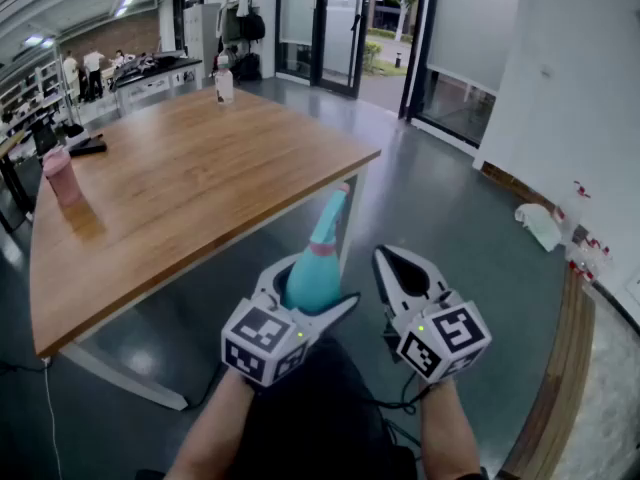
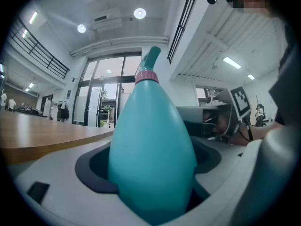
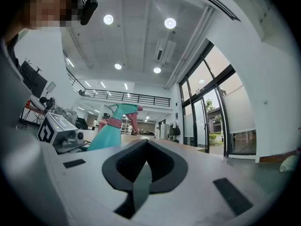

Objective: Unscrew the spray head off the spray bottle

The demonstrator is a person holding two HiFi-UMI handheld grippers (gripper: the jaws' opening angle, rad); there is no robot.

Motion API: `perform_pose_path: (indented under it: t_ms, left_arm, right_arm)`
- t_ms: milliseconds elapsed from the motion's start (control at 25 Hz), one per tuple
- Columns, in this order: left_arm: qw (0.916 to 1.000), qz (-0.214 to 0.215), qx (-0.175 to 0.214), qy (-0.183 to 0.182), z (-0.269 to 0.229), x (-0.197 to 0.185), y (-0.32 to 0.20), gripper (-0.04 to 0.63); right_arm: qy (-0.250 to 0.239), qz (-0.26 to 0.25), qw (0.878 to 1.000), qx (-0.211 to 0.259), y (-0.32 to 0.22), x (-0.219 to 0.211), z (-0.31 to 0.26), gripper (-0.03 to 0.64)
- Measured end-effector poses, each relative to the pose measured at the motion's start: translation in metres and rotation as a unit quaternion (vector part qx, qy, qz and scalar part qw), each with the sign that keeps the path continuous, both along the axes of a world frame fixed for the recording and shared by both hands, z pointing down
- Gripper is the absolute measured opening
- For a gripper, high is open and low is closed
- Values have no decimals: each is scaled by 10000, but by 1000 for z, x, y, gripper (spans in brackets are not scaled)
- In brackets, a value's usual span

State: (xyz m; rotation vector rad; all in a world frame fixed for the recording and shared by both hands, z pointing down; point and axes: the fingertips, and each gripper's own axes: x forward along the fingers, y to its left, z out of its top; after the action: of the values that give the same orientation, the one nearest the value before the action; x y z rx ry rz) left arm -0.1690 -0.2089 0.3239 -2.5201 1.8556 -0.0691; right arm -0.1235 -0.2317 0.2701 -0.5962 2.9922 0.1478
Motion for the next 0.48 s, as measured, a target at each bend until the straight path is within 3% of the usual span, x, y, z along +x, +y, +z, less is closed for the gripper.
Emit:
perform_pose_path:
  t_ms: [480]
  left_arm:
    - [10000,32,-27,-74,1,5,1,437]
  right_arm:
    - [-33,-49,9999,111,8,0,-3,9]
